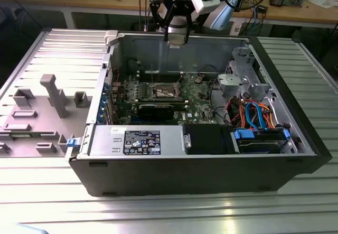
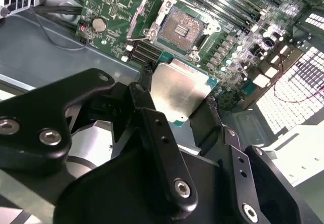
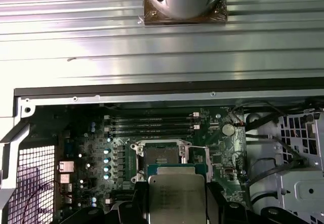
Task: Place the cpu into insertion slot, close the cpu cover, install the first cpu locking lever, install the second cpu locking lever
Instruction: 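Place the cpu into insertion slot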
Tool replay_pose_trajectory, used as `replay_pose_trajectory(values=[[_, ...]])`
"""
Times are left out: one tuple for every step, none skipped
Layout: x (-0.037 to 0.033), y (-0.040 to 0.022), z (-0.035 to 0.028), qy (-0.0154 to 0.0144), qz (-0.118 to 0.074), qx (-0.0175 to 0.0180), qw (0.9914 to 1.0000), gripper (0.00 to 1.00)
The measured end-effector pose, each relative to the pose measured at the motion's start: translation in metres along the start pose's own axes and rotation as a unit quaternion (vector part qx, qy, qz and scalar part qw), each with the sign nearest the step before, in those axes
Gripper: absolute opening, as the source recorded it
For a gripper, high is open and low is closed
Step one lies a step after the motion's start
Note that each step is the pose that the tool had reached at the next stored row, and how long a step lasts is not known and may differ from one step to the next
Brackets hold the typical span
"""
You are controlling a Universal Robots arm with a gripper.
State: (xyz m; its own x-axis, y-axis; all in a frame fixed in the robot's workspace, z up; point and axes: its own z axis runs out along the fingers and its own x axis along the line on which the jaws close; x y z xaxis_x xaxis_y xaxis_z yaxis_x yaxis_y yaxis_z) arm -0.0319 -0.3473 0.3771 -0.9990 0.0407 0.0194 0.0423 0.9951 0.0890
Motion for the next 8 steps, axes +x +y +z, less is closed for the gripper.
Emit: replay_pose_trajectory(values=[[0.0,-0.0001,0.0001,-0.0006,0.006,-0.0001,0.99998,0.55],[-0.0001,-0.0001,0.0002,-0.0008,0.01,-0.0001,0.99995,0.55],[-0.0001,-0.0001,0.0003,-0.0012,0.013,-0.0001,0.99991,0.55],[-0.0001,-0.0001,0.0005,-0.0016,0.017,-0.0002,0.99985,0.55],[-0.0001,-0.0001,0.0006,-0.0021,0.023,-0.0002,0.99973,0.55],[-0.0001,-0.0001,0.0008,-0.0027,0.03,-0.0003,0.99956,0.55],[-0.0001,-0.0001,0.001,-0.0034,0.037,-0.0004,0.99929,0.55],[-0.0001,-0.0001,0.0012,-0.0045,0.05,-0.0006,0.99872,0.55]])
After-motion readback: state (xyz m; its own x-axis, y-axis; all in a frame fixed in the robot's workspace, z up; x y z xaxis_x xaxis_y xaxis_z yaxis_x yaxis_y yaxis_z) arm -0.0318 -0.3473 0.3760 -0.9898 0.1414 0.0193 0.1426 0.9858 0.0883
